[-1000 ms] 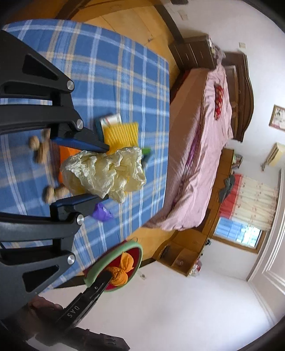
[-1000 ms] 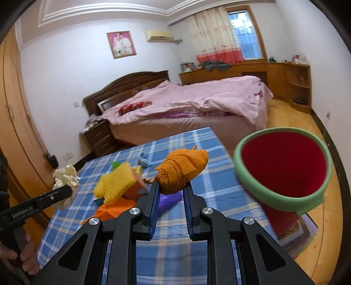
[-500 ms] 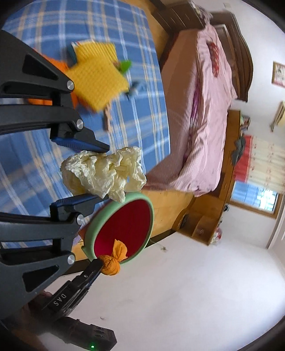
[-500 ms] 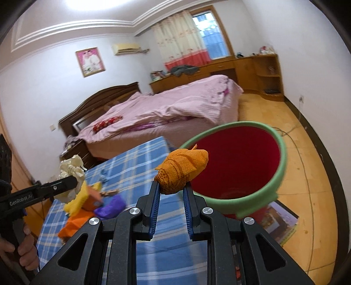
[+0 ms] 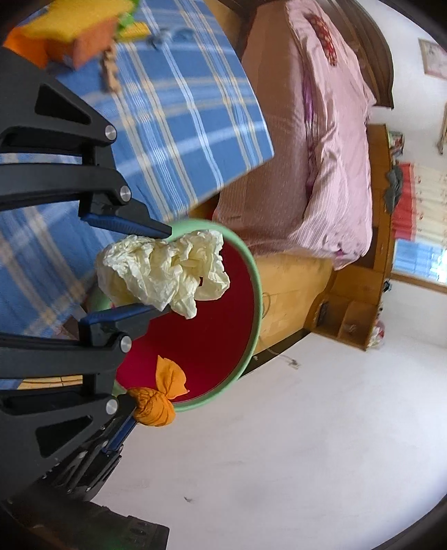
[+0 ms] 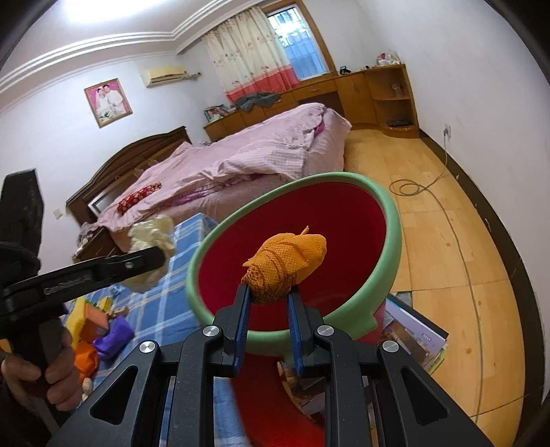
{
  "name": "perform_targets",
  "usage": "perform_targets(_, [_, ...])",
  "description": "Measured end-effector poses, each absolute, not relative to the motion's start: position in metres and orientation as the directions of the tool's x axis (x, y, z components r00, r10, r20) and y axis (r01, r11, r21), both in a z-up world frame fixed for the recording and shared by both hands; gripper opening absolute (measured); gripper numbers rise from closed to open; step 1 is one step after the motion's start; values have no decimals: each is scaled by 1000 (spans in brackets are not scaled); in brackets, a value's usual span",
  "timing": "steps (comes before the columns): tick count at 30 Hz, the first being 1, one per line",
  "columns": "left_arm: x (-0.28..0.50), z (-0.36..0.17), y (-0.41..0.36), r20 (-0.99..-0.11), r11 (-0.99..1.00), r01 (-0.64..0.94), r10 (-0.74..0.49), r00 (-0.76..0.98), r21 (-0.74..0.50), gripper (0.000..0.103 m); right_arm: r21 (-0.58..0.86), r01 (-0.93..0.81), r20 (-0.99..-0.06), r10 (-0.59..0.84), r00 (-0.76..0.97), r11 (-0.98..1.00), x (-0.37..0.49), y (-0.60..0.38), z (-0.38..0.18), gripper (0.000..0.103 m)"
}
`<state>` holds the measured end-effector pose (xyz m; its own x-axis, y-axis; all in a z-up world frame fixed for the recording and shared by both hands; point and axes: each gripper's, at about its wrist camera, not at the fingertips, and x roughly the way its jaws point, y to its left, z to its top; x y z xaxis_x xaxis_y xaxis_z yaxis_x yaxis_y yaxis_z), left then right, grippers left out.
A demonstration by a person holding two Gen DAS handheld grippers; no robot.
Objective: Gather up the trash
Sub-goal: 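Carry both items over the red bucket and open both tools to drop them, then move both open tools back over the trash on the bed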
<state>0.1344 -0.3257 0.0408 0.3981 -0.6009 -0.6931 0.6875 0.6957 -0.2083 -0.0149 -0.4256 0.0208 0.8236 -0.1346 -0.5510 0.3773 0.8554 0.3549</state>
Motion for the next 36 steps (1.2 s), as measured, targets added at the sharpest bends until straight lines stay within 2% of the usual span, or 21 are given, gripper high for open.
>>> perform_targets(4, [144,30,-343,-717,685,695,-596,362,-219,38,357,376,-553,-130,823,855,-13,-432,16,24])
perform_targets(6, [147,26,-350,-730,692,692,-580,361,-207,48,354,375,-558,-129,820,857,-12,-433,14,24])
perform_targets(9, [151,20,-354,-743,705,681,-560,366,-196,57,361,376,-561,-123,819,853,-10,-435,13,27])
perform_targets(11, [152,19,-354,-745,706,676,-563,357,-209,57,367,379,-564,-121,817,849,-10,-436,11,31])
perform_targets(22, [135,42,-328,-721,709,665,-586,370,-234,57,396,359,-538,-104,836,845,-22,-425,20,38])
perform_targets(28, [120,58,-293,-709,732,635,-583,398,-246,57,396,331,-511,-93,854,856,-36,-404,37,46])
perform_targets(36, [100,71,-239,-697,772,588,-559,449,-241,57,407,296,-499,-61,864,864,-45,-377,49,49])
